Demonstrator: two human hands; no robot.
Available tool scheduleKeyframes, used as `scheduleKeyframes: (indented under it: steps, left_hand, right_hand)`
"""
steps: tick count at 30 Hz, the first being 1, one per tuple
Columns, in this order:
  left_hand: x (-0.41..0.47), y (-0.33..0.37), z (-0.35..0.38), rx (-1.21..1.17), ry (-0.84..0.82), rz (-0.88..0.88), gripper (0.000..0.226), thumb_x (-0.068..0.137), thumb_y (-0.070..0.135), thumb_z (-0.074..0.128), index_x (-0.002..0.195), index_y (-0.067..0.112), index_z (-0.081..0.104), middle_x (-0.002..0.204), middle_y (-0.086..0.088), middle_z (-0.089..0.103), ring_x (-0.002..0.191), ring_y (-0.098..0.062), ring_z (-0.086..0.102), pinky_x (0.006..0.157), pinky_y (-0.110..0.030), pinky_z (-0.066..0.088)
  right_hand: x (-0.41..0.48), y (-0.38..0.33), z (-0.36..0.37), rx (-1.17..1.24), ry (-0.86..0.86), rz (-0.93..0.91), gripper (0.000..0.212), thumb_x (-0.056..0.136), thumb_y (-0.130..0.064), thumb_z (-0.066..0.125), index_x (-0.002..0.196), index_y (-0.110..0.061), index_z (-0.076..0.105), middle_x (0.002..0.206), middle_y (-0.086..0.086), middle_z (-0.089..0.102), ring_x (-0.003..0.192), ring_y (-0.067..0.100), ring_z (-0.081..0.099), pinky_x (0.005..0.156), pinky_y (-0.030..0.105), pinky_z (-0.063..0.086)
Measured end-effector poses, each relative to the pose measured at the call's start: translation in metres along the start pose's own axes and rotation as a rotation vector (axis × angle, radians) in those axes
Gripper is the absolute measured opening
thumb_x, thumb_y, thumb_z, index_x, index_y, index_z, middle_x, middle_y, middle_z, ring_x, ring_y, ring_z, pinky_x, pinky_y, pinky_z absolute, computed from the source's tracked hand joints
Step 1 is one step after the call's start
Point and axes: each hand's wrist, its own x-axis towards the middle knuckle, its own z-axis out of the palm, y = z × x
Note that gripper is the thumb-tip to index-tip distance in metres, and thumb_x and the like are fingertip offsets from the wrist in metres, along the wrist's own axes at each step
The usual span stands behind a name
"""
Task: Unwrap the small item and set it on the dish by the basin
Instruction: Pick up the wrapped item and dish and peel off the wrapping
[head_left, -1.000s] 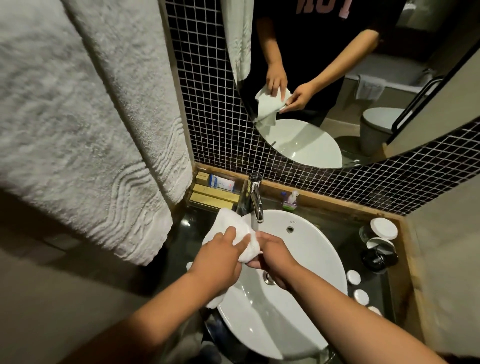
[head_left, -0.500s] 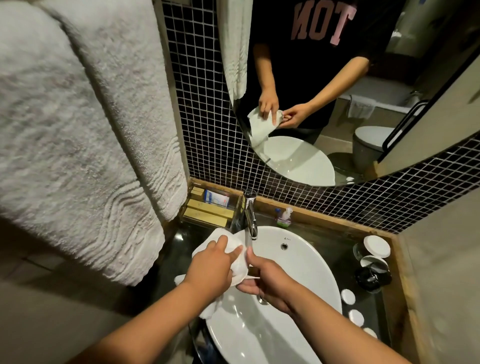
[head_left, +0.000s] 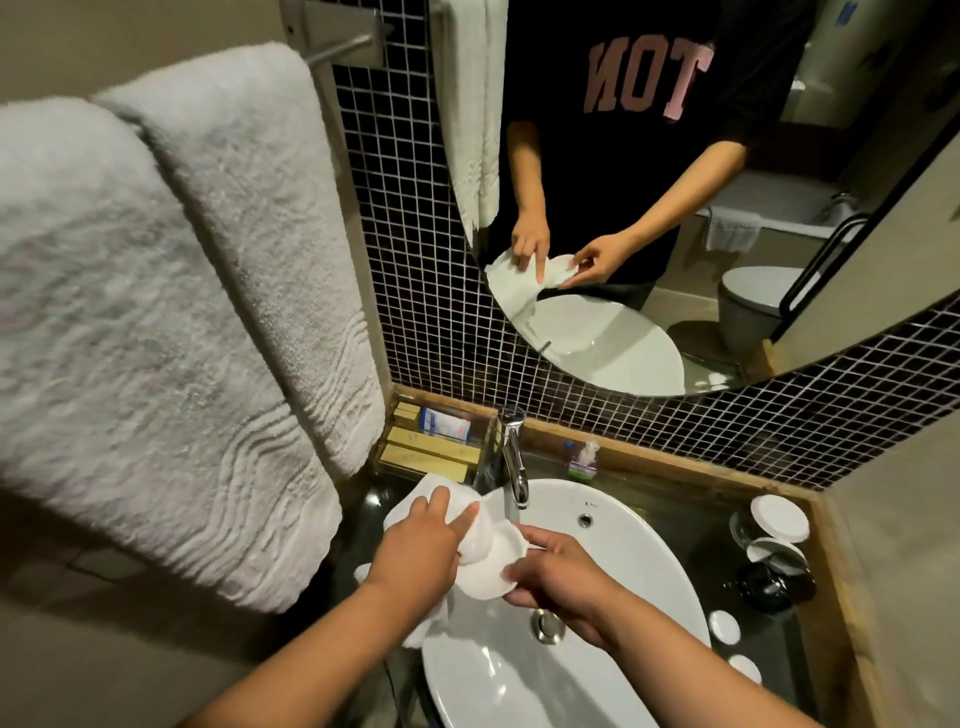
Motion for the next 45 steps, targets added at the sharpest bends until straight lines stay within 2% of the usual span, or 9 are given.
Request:
scheduleKeyframes:
  steps: [7, 11, 14, 17, 24, 32, 38, 42, 45]
  left_hand:
    - [0.022, -0.044, 0.036, 0.025, 0.012, -0.208, 0.073, 0.095, 0.015, 0.052, 0.156, 0.034, 0.016, 0.154, -0.014, 0.020, 0.130, -0.032, 0.032, 0.090, -0.038, 0.049]
    - [0.034, -0.055, 0.077, -0.171, 0.002, -0.293, 0.081, 0.091, 0.025, 0.059, 0.156, 0.040, 0.013, 0.154, -0.012, 0.014, 0.132, -0.030, 0.028, 0.097, -0.037, 0.047]
    - [0.033, -0.060, 0.114, -0.267, -0.101, -0.285, 0.077, 0.092, 0.041, 0.054, 0.155, 0.043, 0.011, 0.162, -0.011, 0.002, 0.144, -0.035, 0.011, 0.110, -0.044, 0.034]
    - [0.030, -0.072, 0.144, -0.143, -0.213, -0.272, 0.069, 0.097, 0.045, 0.046, 0.155, 0.045, 0.008, 0.167, -0.005, -0.003, 0.150, -0.036, 0.001, 0.116, -0.050, 0.023]
    - [0.026, -0.091, 0.172, -0.117, -0.325, -0.261, 0.082, 0.093, 0.051, 0.059, 0.154, 0.050, 0.004, 0.165, -0.008, 0.000, 0.132, -0.032, 0.037, 0.110, -0.038, 0.037]
    - [0.043, -0.097, 0.184, -0.046, -0.364, -0.241, 0.087, 0.089, 0.066, 0.052, 0.154, 0.047, -0.003, 0.161, -0.016, 0.000, 0.132, -0.040, 0.035, 0.111, -0.046, 0.033]
    - [0.054, -0.074, 0.159, -0.080, -0.366, -0.322, 0.078, 0.084, 0.063, 0.056, 0.152, 0.042, 0.023, 0.149, -0.007, 0.024, 0.132, -0.032, 0.027, 0.106, -0.050, 0.034]
    - [0.057, -0.025, 0.118, -0.091, -0.213, -0.157, 0.084, 0.083, 0.065, 0.057, 0.154, 0.041, 0.019, 0.160, -0.006, 0.024, 0.148, -0.036, 0.013, 0.117, -0.058, 0.012]
    - [0.057, 0.027, 0.085, -0.297, -0.137, 0.108, 0.104, 0.073, 0.062, 0.072, 0.154, 0.046, 0.008, 0.163, -0.001, 0.018, 0.147, -0.028, 0.019, 0.119, -0.047, 0.018]
  right_hand:
    - [0.004, 0.004, -0.010, -0.090, 0.015, -0.010, 0.069, 0.078, 0.014, 0.067, 0.139, -0.016, 0.054, 0.052, -0.008, 0.052, 0.070, 0.015, 0.066, 0.083, 0.046, 0.061]
    - [0.011, 0.006, -0.016, -0.079, 0.028, 0.027, 0.070, 0.076, 0.011, 0.072, 0.138, -0.018, 0.057, 0.084, 0.000, 0.073, 0.082, 0.022, 0.068, 0.067, 0.033, 0.060]
    - [0.013, 0.012, -0.021, -0.078, 0.075, 0.040, 0.063, 0.078, 0.013, 0.068, 0.132, -0.019, 0.061, 0.053, -0.006, 0.052, 0.062, 0.017, 0.060, 0.057, 0.029, 0.056]
    - [0.018, 0.020, -0.025, -0.047, 0.111, 0.043, 0.061, 0.080, 0.015, 0.064, 0.130, -0.020, 0.063, 0.065, 0.010, 0.034, 0.068, 0.023, 0.057, 0.057, 0.028, 0.055]
    - [0.038, 0.041, -0.032, -0.032, 0.205, 0.091, 0.063, 0.080, 0.016, 0.062, 0.122, -0.030, 0.066, 0.064, 0.004, 0.033, 0.077, 0.023, 0.053, 0.081, 0.045, 0.061]
    - [0.039, 0.059, -0.030, -0.109, 0.329, 0.122, 0.057, 0.082, 0.010, 0.057, 0.117, -0.034, 0.069, 0.077, 0.004, 0.057, 0.084, 0.026, 0.060, 0.083, 0.050, 0.061]
    - [0.031, 0.061, -0.030, -0.186, 0.435, 0.078, 0.049, 0.083, 0.008, 0.049, 0.114, -0.029, 0.058, 0.108, 0.011, 0.069, 0.099, 0.030, 0.065, 0.067, 0.033, 0.055]
    - [0.019, 0.051, -0.036, -0.229, 0.495, 0.019, 0.047, 0.086, 0.007, 0.048, 0.117, -0.027, 0.055, 0.096, 0.002, 0.064, 0.082, 0.021, 0.062, 0.058, 0.031, 0.054]
    - [0.005, 0.044, -0.051, -0.226, 0.497, -0.023, 0.046, 0.086, 0.007, 0.047, 0.111, -0.030, 0.058, 0.096, 0.000, 0.063, 0.079, 0.020, 0.061, 0.051, 0.031, 0.052]
